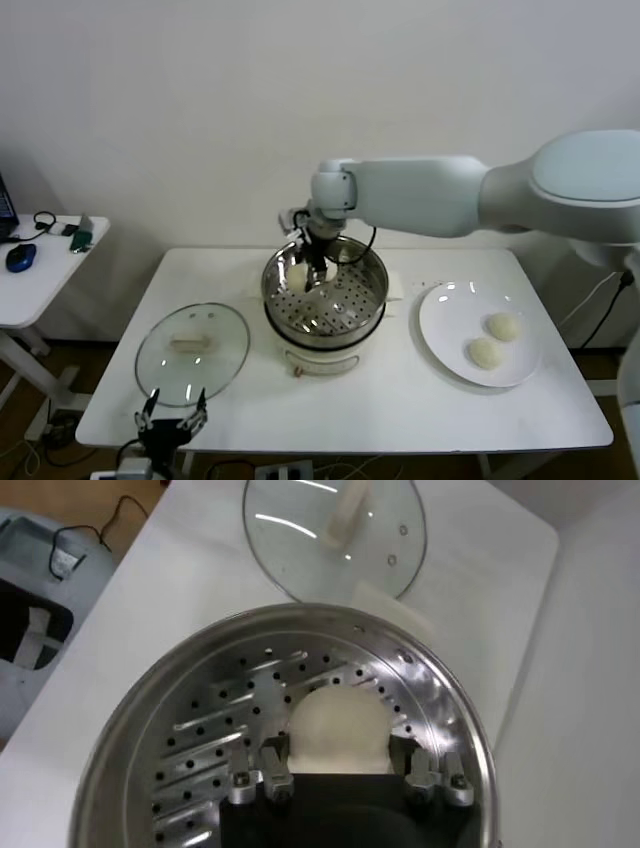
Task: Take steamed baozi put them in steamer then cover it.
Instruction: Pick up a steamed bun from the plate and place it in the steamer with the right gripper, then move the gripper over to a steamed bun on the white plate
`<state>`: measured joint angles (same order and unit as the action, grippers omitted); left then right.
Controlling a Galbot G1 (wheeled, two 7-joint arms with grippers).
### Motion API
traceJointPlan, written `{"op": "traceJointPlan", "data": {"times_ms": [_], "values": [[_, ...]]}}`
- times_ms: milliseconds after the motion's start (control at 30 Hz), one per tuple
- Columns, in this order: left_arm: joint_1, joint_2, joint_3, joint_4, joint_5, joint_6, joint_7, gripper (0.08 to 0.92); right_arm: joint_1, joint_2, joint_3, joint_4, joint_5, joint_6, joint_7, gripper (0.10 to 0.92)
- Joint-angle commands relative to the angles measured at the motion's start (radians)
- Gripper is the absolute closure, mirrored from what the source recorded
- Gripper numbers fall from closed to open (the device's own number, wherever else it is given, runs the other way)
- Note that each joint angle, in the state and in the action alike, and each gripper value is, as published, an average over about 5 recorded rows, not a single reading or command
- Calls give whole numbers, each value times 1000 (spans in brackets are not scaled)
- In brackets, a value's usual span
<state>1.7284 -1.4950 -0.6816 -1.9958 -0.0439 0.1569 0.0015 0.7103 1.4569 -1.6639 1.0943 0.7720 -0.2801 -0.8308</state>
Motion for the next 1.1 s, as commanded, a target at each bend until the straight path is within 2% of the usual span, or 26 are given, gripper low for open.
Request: {"op": "traceJointPlan", "data": {"times_ms": [33,233,467,533,667,867,1100], "values": [[1,-2,1,1,1,-2,-1,177,-96,54,5,-66,-50,-13,38,368],[-1,-1,2,4,0,-3,-1,177,-102,50,11,-66,-57,-15,60,356],[-3,0,3,0,1,-2,0,177,-48,-2,41,-21,-59,4,48,220],[-3,1,3,-2,2,-1,0,177,7,-36,30,2,-58,21,13,208],[-3,1,6,-8,3,1,2,177,129,-145,0,45,-34,59,-99,203],[-2,2,12,-8,5,0,2,177,297,-398,-130,172,13,127,-229,202],[-6,2,21,-3,3,0,3,177,287,-676,-248,282,-145,152,-205,203]]}}
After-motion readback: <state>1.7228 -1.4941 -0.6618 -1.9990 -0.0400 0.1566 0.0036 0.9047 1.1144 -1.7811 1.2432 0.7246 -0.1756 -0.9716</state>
